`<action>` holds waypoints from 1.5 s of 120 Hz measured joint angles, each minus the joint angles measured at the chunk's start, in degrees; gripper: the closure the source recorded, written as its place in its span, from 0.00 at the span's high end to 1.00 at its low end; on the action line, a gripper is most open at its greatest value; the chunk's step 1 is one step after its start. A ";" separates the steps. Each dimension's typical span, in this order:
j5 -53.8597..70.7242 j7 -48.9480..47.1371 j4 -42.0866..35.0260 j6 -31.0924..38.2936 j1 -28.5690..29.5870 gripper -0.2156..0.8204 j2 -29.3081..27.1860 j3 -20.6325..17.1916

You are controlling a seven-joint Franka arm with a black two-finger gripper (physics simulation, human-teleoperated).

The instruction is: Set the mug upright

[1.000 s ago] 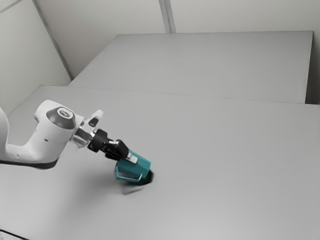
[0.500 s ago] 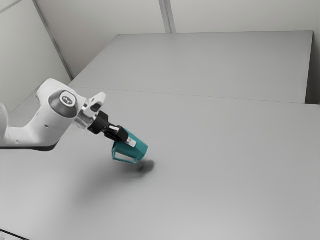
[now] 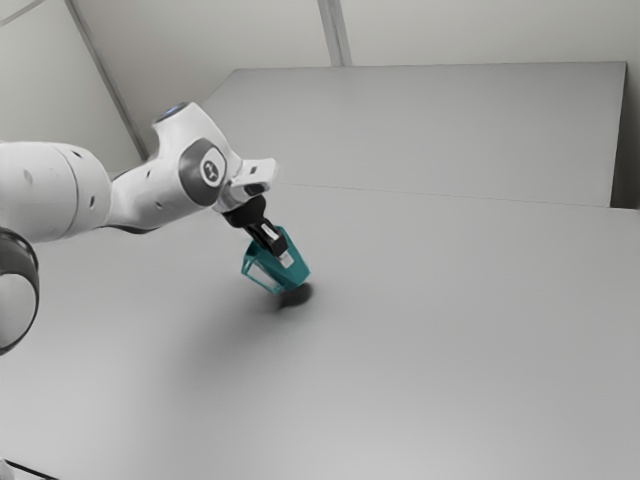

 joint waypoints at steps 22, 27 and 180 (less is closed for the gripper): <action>4.61 -1.42 5.73 -3.64 -0.42 0.04 4.84 0.00; 6.04 -1.80 6.35 -4.50 -0.45 0.04 5.14 0.00; 19.72 -7.90 12.97 -3.90 -0.41 0.61 12.53 -0.53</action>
